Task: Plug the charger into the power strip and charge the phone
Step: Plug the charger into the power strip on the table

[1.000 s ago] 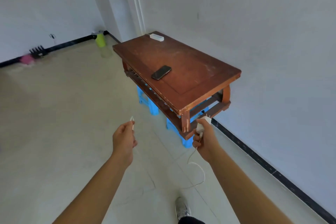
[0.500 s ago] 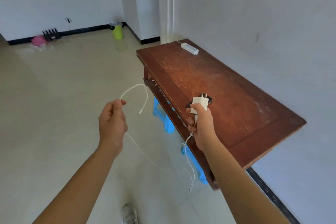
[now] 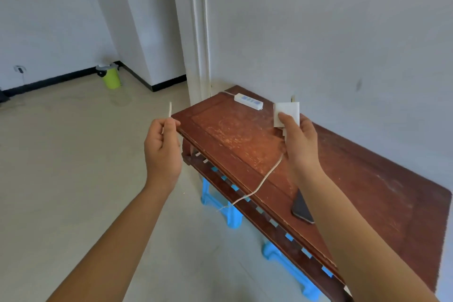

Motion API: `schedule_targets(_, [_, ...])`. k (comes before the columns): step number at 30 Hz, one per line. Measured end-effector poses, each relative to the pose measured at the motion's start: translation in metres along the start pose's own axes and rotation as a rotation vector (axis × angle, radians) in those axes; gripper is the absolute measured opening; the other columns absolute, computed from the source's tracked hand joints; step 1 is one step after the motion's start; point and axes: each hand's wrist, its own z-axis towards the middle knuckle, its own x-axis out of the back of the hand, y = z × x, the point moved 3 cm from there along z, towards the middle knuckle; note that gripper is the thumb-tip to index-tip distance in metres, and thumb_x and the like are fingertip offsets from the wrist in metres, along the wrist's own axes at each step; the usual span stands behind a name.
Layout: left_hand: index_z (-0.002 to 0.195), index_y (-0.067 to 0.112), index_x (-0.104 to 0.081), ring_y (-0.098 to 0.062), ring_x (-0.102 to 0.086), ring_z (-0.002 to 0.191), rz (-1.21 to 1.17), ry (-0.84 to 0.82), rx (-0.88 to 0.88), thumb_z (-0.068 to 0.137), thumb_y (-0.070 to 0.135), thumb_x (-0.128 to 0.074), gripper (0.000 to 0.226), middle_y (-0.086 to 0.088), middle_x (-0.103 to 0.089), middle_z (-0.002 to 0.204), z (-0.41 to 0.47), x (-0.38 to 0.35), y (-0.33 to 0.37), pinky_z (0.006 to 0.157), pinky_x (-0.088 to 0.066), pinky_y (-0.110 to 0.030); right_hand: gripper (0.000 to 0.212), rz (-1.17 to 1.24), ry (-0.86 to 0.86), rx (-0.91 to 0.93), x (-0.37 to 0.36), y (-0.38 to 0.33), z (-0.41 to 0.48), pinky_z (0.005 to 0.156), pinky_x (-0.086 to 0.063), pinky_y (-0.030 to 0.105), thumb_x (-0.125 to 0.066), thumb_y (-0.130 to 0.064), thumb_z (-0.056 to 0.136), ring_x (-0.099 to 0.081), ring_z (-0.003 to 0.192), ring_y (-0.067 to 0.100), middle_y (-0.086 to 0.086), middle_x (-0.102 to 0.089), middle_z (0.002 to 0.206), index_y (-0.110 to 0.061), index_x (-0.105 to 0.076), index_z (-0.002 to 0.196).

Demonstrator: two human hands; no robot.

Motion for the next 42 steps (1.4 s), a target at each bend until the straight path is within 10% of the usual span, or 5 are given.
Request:
schedule_targets(9, [0.088, 0.035, -0.061, -0.004, -0.031, 0.047, -0.041, -0.139, -0.137, 0.1, 0.036, -0.046, 0.019, 0.014, -0.04, 0.052, 0.174, -0.086, -0.057, 0.041, -0.028, -0.019, 0.044, 0.143, 0.143, 0.113, -0.066, 0.015, 0.158, 0.075, -0.057, 0.036, -0.064, -0.036, 0.086, -0.078, 0.076, 0.015, 0.006, -0.076, 0.105, -0.032, -0.045, 0.125])
schedule_targets(16, [0.092, 0.036, -0.06, -0.008, -0.034, 0.05, 0.0, -0.234, -0.243, 0.103, 0.032, -0.042, 0.021, 0.012, -0.041, 0.056, 0.311, -0.159, -0.065, 0.046, -0.03, -0.024, 0.038, 0.195, 0.131, 0.148, -0.138, -0.015, 0.287, 0.039, -0.035, 0.017, -0.052, -0.016, 0.09, -0.078, 0.082, 0.019, 0.014, -0.073, 0.11, -0.022, -0.037, 0.125])
schedule_targets(26, [0.098, 0.025, -0.057, -0.005, -0.032, 0.05, -0.099, -0.337, -0.382, 0.104, 0.026, -0.04, 0.018, 0.007, -0.035, 0.059, 0.45, -0.247, -0.107, 0.047, -0.029, -0.021, 0.041, 0.107, 0.131, 0.494, -0.199, -0.058, 0.401, 0.047, -0.038, 0.01, -0.062, -0.019, 0.093, -0.077, 0.087, 0.022, 0.007, -0.072, 0.105, -0.022, -0.04, 0.128])
schedule_targets(42, [0.084, 0.021, -0.054, -0.015, -0.053, 0.077, 0.874, -1.407, -0.42, 0.098, 0.042, -0.038, 0.03, 0.004, -0.052, 0.085, 0.523, -0.289, -0.429, 0.065, -0.041, -0.029, 0.043, -0.508, 0.674, -0.153, -0.2, 0.173, 0.494, 0.042, -0.046, 0.012, -0.067, -0.021, 0.09, -0.071, 0.06, 0.003, 0.006, -0.072, 0.105, -0.027, -0.052, 0.129])
